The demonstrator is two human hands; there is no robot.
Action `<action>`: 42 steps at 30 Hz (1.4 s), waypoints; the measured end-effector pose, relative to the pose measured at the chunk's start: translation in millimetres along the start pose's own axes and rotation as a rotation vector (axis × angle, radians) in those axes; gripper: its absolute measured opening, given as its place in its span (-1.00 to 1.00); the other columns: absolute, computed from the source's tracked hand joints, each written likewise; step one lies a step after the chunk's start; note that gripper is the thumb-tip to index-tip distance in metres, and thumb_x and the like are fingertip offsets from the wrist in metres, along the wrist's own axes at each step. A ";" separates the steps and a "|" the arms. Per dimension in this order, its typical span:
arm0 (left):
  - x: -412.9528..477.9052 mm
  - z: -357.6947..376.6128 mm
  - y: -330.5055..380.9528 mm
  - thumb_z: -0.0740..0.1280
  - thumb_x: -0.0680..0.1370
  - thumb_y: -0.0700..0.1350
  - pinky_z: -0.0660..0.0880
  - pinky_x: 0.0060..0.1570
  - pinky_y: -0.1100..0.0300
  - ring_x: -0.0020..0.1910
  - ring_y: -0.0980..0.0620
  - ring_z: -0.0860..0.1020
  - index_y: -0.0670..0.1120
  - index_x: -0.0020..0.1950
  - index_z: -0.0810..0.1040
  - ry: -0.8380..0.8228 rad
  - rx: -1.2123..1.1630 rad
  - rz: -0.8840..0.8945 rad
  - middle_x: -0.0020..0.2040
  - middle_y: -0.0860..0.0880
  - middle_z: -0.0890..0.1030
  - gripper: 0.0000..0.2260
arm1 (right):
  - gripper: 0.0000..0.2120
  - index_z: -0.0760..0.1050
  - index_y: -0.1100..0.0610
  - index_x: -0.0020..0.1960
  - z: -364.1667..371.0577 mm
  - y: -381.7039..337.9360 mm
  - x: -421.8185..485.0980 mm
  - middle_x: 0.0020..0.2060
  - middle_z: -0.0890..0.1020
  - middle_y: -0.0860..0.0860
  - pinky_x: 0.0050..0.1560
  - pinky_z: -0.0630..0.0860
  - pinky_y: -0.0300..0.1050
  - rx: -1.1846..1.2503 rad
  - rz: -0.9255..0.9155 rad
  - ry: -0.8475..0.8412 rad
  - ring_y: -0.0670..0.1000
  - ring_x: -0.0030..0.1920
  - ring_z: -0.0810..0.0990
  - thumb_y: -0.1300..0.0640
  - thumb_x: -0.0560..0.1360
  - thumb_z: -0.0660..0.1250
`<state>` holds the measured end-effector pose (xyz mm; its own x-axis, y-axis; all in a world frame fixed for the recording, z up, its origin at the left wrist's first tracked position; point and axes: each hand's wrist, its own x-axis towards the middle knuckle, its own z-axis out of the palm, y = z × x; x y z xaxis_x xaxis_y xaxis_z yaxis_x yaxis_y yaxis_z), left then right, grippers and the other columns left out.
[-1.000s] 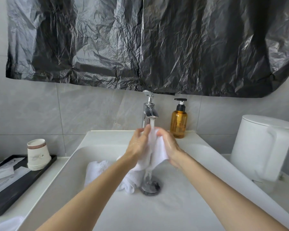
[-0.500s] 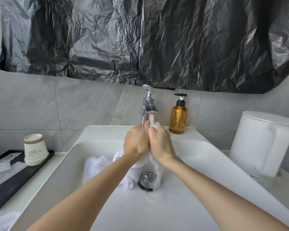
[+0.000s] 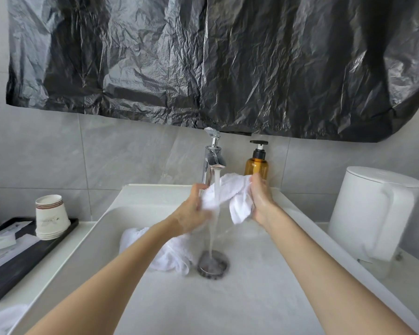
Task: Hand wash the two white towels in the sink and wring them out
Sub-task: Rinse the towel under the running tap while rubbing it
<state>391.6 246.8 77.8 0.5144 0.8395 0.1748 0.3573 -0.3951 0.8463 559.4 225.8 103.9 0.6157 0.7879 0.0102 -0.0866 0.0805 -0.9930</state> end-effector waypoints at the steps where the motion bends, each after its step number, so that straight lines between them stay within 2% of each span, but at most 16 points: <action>1: -1.1 -4.9 2.5 0.32 0.51 -0.24 0.43 -0.33 0.20 -0.35 0.02 0.42 -0.02 0.25 0.25 0.043 -0.107 0.003 -0.20 -0.11 0.48 -0.60 | -0.76 0.41 0.15 0.07 -1.4 -1.6 -2.9 -0.08 0.53 0.16 -0.09 0.44 -0.04 -0.048 -0.013 0.004 0.12 -0.12 0.52 0.04 0.53 0.09; 3: -2.1 -14.7 8.8 0.34 0.50 -0.18 0.40 -0.39 0.25 -0.31 0.00 0.45 -0.06 0.14 0.41 0.149 -0.280 -0.047 -0.20 -0.08 0.51 -0.75 | -0.78 0.42 0.10 0.13 -6.0 1.4 -5.8 -0.01 0.49 0.06 -0.04 0.39 -0.07 -0.288 -0.125 -0.052 0.09 -0.01 0.48 0.13 0.58 0.05; 5: -2.5 -22.6 13.6 0.34 0.46 -0.12 0.37 -0.29 0.21 -0.23 -0.03 0.47 -0.06 0.01 0.50 0.248 -0.416 -0.098 -0.15 -0.10 0.52 -0.86 | -0.70 0.48 0.02 0.21 -7.4 4.9 -12.9 0.07 0.45 -0.04 0.06 0.34 -0.08 -0.501 -0.199 -0.259 0.03 0.12 0.41 0.19 0.57 0.08; 8: -2.4 -28.9 18.0 0.33 0.45 -0.05 0.44 -0.14 0.13 -0.14 -0.08 0.54 -0.05 -0.07 0.53 0.312 -0.530 -0.162 -0.07 -0.13 0.59 -0.89 | -0.49 0.43 -0.12 0.31 1.5 9.2 -31.5 0.25 0.48 -0.09 0.14 0.41 -0.03 -0.543 -0.087 -0.611 -0.01 0.25 0.44 0.02 0.36 0.30; 10: -2.6 -29.1 22.2 0.31 0.49 -0.07 0.46 -0.15 0.15 -0.12 -0.09 0.56 -0.04 -0.10 0.53 0.298 -0.550 -0.175 -0.08 -0.13 0.61 -0.94 | -0.42 0.43 -0.05 0.29 13.3 11.0 -38.2 0.21 0.56 -0.01 0.12 0.49 0.01 -0.504 -0.093 -0.641 0.02 0.21 0.53 -0.02 0.27 0.38; 13: -3.0 -28.9 30.4 0.31 0.52 -0.13 0.43 -0.27 0.22 -0.22 -0.03 0.54 -0.07 -0.15 0.54 0.301 -0.568 -0.147 -0.19 -0.09 0.59 -0.93 | -0.95 0.47 0.11 -0.07 18.3 5.6 -49.0 -0.13 0.59 -0.01 -0.05 0.43 -0.19 -0.468 -0.254 -0.550 -0.01 0.00 0.55 0.16 0.49 0.33; 16: -0.4 -30.2 30.9 0.40 0.51 -0.10 0.48 -0.32 0.31 -0.21 0.05 0.58 -0.08 0.03 0.57 0.331 -0.488 -0.069 -0.11 -0.06 0.64 -0.87 | -0.69 0.48 -0.03 -0.22 8.7 -9.8 -52.5 -0.32 0.58 -0.25 -0.17 0.36 -0.43 -0.271 -0.368 -0.523 -0.23 -0.13 0.53 0.32 0.55 0.16; 18: -0.7 -28.7 25.5 0.43 0.52 -0.04 0.49 -0.36 0.40 -0.21 0.11 0.62 -0.07 0.14 0.51 0.269 -0.346 -0.004 -0.05 -0.05 0.66 -0.75 | -0.91 0.54 0.08 -0.21 5.4 -14.4 -43.7 -0.28 0.60 -0.09 -0.13 0.41 -0.25 -0.112 -0.289 -0.401 -0.05 -0.11 0.54 0.15 0.42 0.27; 21: -4.2 -20.4 21.7 0.35 0.58 -0.01 0.46 -0.37 0.39 -0.31 0.17 0.61 -0.15 0.15 0.53 0.116 -0.235 -0.023 -0.13 -0.05 0.66 -0.75 | -0.34 0.58 0.23 0.03 3.0 -8.6 -36.3 -0.21 0.58 0.13 -0.17 0.43 -0.08 -0.134 0.005 -0.343 0.11 -0.25 0.53 -0.08 -0.01 0.34; 23: -5.1 -19.9 21.1 0.28 0.58 0.02 0.44 -0.29 0.31 -0.24 0.11 0.59 -0.15 0.16 0.59 0.104 -0.233 -0.120 -0.11 -0.05 0.65 -0.71 | -0.25 0.54 0.18 0.13 4.2 -2.3 -35.0 -0.08 0.61 0.17 -0.08 0.52 -0.03 -0.277 0.085 -0.430 0.14 -0.15 0.59 -0.07 -0.04 0.33; 26: -6.1 -21.5 24.4 0.24 0.55 0.02 0.39 -0.26 0.18 -0.31 -0.02 0.51 -0.22 -0.01 0.64 0.113 -0.310 -0.213 -0.26 -0.08 0.60 -0.67 | -0.42 0.44 -0.01 0.19 9.6 -2.9 -41.7 0.11 0.55 0.05 0.19 0.44 0.00 -0.389 -0.110 -0.458 0.09 0.13 0.49 0.00 0.16 0.26; 29: -7.4 -24.9 26.8 0.21 0.52 0.04 0.30 -0.33 0.16 -0.49 0.00 0.37 -0.11 -0.32 0.50 0.160 -0.418 -0.269 -0.50 -0.03 0.46 -0.69 | -0.97 0.48 0.04 -0.15 15.8 -3.7 -47.2 -0.24 0.49 -0.04 -0.12 0.32 -0.13 -0.332 -0.288 -0.395 -0.01 -0.14 0.43 0.14 0.41 0.27; 31: -6.2 -28.0 26.7 0.21 0.50 0.06 0.30 -0.29 0.14 -0.48 0.00 0.37 -0.10 -0.37 0.47 0.136 -0.432 -0.261 -0.48 -0.05 0.46 -0.67 | -0.74 0.35 0.07 -0.35 17.2 2.3 -43.6 -0.38 0.38 -0.05 -0.22 0.23 -0.11 -0.318 -0.327 -0.325 -0.02 -0.26 0.34 0.22 0.51 0.22; 36: -3.4 -19.5 26.6 0.26 0.45 0.29 0.44 0.01 0.12 -0.06 -0.02 0.57 -0.11 0.05 0.60 0.168 -0.354 -0.207 -0.07 -0.05 0.65 -0.51 | -0.79 0.49 0.08 -0.28 17.5 2.3 -39.0 -0.40 0.49 0.07 -0.26 0.37 -0.05 -0.295 -0.171 -0.185 0.07 -0.39 0.45 0.02 0.42 0.16; 38: -4.4 -7.2 30.4 0.25 0.56 0.22 0.45 -0.16 0.30 -0.14 0.03 0.52 -0.12 0.04 0.54 0.241 -0.354 -0.123 -0.08 -0.06 0.57 -0.60 | -0.82 0.47 0.09 -0.27 18.9 0.8 -38.1 -0.45 0.48 0.10 -0.37 0.36 -0.11 -0.190 -0.096 -0.198 0.06 -0.50 0.45 0.07 0.42 0.15; 42: -3.2 7.4 33.1 0.04 0.67 0.12 0.33 -0.21 0.19 -0.15 0.09 0.44 -0.05 0.17 0.29 0.347 -0.382 -0.100 -0.06 0.00 0.47 -0.74 | -0.88 0.43 -0.02 -0.05 22.5 6.3 -38.9 -0.15 0.52 0.00 -0.07 0.38 -0.07 -0.327 -0.243 -0.205 0.08 -0.07 0.49 0.01 0.52 0.13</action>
<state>407.6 228.2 101.5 0.1810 0.9658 0.1857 0.0482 -0.1973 0.9792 517.2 209.4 99.9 0.4173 0.8770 0.2382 0.3136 0.1071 -0.9435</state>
